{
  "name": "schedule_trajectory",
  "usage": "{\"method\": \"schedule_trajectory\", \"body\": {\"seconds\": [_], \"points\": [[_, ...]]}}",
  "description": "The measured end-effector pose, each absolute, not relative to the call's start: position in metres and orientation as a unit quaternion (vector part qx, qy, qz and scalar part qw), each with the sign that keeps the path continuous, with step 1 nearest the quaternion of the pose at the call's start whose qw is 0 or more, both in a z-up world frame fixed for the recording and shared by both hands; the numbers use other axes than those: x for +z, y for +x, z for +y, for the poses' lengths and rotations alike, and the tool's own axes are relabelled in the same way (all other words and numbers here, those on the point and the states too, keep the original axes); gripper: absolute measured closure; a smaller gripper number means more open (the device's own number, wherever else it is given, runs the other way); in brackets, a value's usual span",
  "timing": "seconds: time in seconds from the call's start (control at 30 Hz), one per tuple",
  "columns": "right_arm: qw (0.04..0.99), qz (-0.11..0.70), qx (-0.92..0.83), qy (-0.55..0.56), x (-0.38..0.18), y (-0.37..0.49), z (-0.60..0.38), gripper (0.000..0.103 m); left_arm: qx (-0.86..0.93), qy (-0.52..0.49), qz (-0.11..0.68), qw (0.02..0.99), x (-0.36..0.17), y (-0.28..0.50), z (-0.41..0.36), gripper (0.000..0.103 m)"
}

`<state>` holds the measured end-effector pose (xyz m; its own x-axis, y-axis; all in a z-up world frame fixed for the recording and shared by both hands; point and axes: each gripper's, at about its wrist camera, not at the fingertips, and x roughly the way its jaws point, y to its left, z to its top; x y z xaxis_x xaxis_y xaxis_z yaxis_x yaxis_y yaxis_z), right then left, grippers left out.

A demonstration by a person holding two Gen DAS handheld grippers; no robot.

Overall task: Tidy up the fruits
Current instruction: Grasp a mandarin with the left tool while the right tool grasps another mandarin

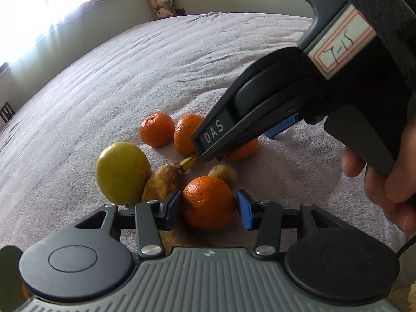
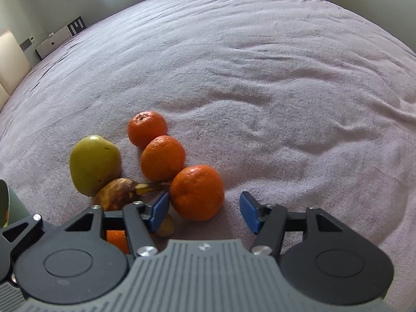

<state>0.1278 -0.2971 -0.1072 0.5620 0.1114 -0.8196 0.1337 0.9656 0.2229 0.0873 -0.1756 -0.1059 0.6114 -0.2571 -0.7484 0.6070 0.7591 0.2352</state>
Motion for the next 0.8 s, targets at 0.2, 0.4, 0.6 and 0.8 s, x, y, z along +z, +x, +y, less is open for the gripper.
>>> {"method": "schedule_trajectory", "body": {"seconds": [0.2, 0.4, 0.6, 0.8], "points": [[0.874, 0.468, 0.000, 0.133, -0.108, 0.129, -0.296, 0.054, -0.251, 0.225, 0.368, 0.866, -0.104, 0.089, -0.171, 0.053], [0.874, 0.468, 0.004, 0.134, -0.107, 0.129, -0.294, 0.060, -0.249, 0.211, 0.372, 0.869, -0.100, 0.093, -0.166, 0.054], [0.876, 0.464, -0.002, 0.132, -0.101, 0.126, -0.295, 0.060, -0.248, 0.200, 0.364, 0.875, -0.089, 0.089, -0.160, 0.054], [0.878, 0.459, -0.008, 0.134, -0.092, 0.122, -0.296, 0.061, -0.242, 0.198, 0.357, 0.880, -0.075, 0.084, -0.155, 0.054]]}}
